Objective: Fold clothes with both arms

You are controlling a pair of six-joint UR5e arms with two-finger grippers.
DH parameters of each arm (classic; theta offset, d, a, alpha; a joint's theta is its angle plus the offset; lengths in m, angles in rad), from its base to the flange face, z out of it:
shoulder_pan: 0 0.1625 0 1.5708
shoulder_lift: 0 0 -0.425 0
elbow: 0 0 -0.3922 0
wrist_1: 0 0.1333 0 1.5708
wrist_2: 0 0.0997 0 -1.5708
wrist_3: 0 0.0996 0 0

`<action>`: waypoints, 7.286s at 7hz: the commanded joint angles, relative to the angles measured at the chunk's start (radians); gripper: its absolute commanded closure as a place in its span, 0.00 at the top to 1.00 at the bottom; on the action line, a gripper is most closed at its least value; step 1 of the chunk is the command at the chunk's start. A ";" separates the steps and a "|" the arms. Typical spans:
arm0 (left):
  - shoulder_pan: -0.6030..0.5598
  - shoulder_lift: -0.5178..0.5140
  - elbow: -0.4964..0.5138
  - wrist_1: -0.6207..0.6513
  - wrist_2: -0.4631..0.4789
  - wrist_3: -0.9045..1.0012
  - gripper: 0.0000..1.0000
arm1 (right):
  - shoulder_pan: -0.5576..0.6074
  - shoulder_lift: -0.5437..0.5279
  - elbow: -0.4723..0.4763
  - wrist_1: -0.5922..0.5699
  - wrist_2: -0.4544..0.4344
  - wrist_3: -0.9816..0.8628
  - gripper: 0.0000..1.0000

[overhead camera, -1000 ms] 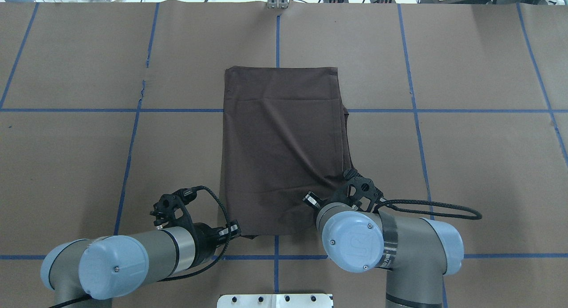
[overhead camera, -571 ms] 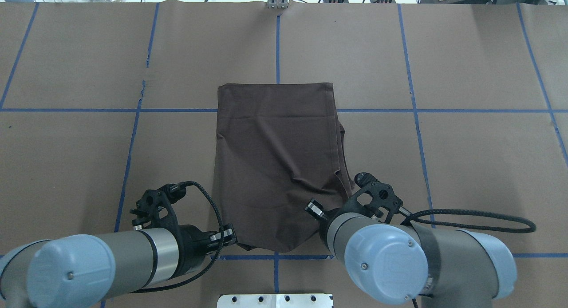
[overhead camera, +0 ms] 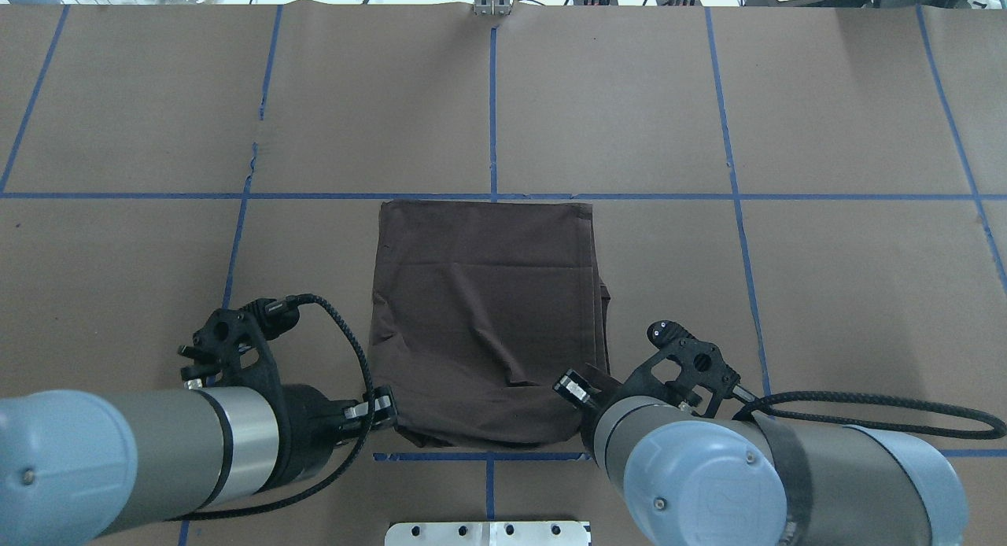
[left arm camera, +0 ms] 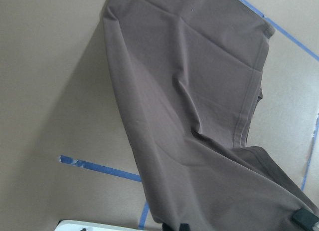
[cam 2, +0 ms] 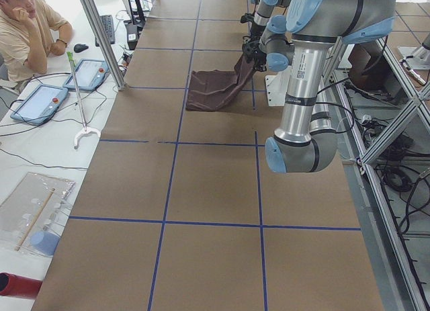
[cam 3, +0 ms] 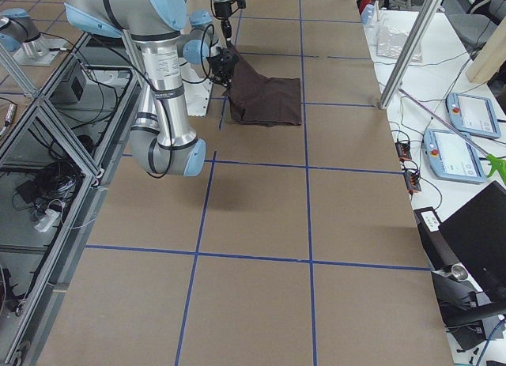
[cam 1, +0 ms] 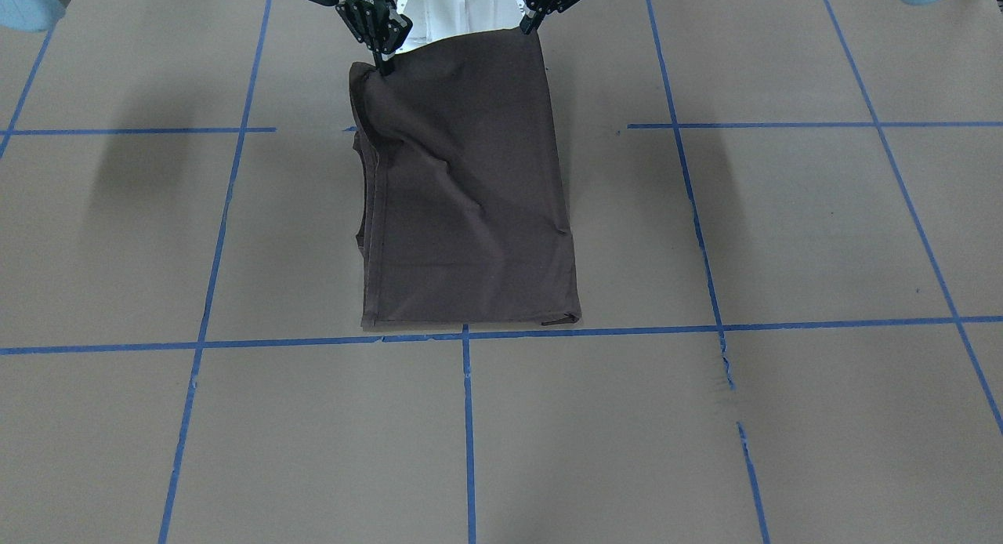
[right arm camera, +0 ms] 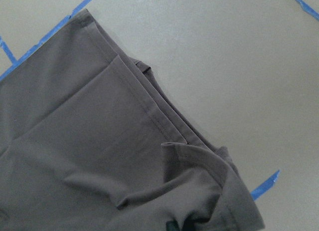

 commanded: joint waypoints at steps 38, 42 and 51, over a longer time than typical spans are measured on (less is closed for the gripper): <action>-0.394 -0.466 1.137 -0.361 -0.124 0.514 1.00 | 0.642 0.270 -0.787 0.464 0.432 -1.029 1.00; -0.486 -0.393 1.165 -0.367 -0.124 0.668 1.00 | 0.642 0.247 -0.783 0.467 0.432 -1.029 1.00; -0.999 0.217 0.446 -0.223 -0.496 1.518 1.00 | 1.074 -0.341 -0.369 0.303 0.766 -1.818 1.00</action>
